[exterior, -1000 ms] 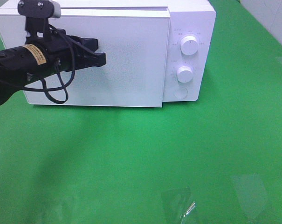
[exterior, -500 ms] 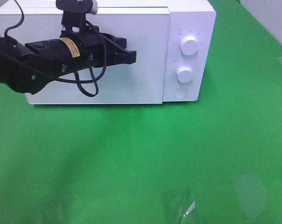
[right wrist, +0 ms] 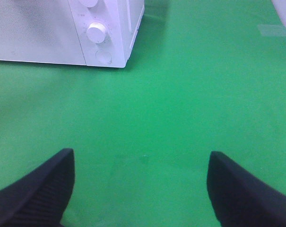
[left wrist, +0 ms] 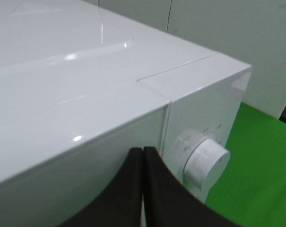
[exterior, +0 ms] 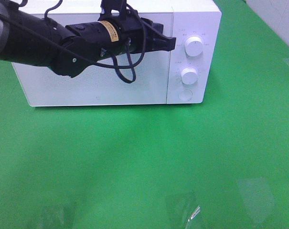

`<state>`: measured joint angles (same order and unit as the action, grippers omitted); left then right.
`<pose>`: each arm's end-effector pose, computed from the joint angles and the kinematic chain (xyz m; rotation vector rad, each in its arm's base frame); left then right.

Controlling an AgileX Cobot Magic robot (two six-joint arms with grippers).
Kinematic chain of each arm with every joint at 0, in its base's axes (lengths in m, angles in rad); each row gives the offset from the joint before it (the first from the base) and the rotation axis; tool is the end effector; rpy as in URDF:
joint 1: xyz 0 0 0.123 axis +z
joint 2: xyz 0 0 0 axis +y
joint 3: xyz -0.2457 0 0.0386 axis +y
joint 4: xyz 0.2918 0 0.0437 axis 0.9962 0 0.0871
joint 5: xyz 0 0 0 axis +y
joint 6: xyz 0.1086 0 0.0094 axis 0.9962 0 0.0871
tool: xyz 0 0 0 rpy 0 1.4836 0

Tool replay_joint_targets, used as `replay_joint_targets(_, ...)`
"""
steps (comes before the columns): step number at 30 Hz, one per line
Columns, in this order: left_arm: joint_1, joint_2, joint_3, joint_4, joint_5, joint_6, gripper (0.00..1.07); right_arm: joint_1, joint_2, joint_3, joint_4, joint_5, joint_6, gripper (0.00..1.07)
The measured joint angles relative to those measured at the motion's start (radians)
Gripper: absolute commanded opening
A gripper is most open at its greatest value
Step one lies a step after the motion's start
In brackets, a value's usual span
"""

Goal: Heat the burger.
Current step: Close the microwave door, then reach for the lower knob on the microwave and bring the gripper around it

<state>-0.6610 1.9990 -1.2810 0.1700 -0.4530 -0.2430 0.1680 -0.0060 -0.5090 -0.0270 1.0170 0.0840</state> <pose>0.3838 -0.3087 0.1515 0.5582 1.7049 -0.6086 0.0854 0.0119 0.2979 -0.0827 1.9860 0.1312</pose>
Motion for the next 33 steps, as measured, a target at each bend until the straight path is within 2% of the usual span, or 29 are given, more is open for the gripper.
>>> replay_joint_targets(6, -0.024, -0.014, -0.026, -0.035, 0.038, -0.001, 0.0, 0.0, 0.0, 0.0, 0.0, 0.0, 0.0, 0.75)
replay_joint_targets(9, -0.049, -0.061, -0.033, -0.049, 0.189, -0.001, 0.0, 0.0, 0.0, 0.0, 0.0, 0.0, 0.0, 0.75)
replay_joint_targets(16, -0.111, -0.125, -0.034, -0.017, 0.378, -0.003, 0.02, 0.0, 0.0, 0.0, 0.0, 0.0, 0.0, 0.75)
replay_joint_targets(17, -0.139, -0.156, -0.034, -0.014, 0.453, -0.003, 0.18, 0.0, 0.0, 0.0, 0.0, 0.0, 0.0, 0.75)
replay_joint_targets(18, -0.139, -0.156, -0.034, -0.014, 0.453, -0.003, 0.18, 0.0, 0.0, 0.0, 0.0, 0.0, 0.0, 0.75)
replay_joint_targets(19, -0.161, -0.182, -0.034, -0.014, 0.526, -0.004, 0.38, 0.0, 0.0, 0.0, 0.0, 0.0, 0.0, 0.75)
replay_joint_targets(20, -0.18, -0.207, -0.035, -0.016, 0.591, -0.004, 0.69, 0.0, 0.0, 0.0, 0.0, 0.0, 0.0, 0.75)
replay_joint_targets(21, -0.18, -0.207, -0.035, -0.016, 0.591, -0.004, 0.69, 0.0, 0.0, 0.0, 0.0, 0.0, 0.0, 0.75)
replay_joint_targets(22, -0.198, -0.234, -0.035, -0.033, 0.662, -0.004, 0.93, 0.0, 0.0, 0.0, 0.0, 0.0, 0.0, 0.75)
replay_joint_targets(23, -0.198, -0.234, -0.035, -0.033, 0.662, -0.004, 0.93, 0.0, 0.0, 0.0, 0.0, 0.0, 0.0, 0.75)
replay_joint_targets(24, -0.211, -0.255, -0.035, -0.051, 0.736, -0.007, 1.01, 0.0, 0.0, 0.0, 0.0, 0.0, 0.0, 0.75)
replay_joint_targets(27, -0.221, -0.276, -0.035, -0.06, 0.812, -0.008, 1.0, 0.0, 0.0, 0.0, 0.0, 0.0, 0.0, 0.75)
replay_joint_targets(29, -0.226, -0.304, -0.035, -0.078, 0.943, -0.008, 1.0, 0.0, 0.0, 0.0, 0.0, 0.0, 0.0, 0.75)
replay_joint_targets(31, -0.226, -0.304, -0.035, -0.078, 0.943, -0.008, 1.0, 0.0, 0.0, 0.0, 0.0, 0.0, 0.0, 0.75)
replay_joint_targets(32, -0.226, -0.33, -0.035, -0.093, 1.071, -0.008, 1.0, 0.0, 0.0, 0.0, 0.0, 0.0, 0.0, 0.75)
replay_joint_targets(33, -0.226, -0.33, -0.035, -0.093, 1.071, -0.008, 1.0, 0.0, 0.0, 0.0, 0.0, 0.0, 0.0, 0.75)
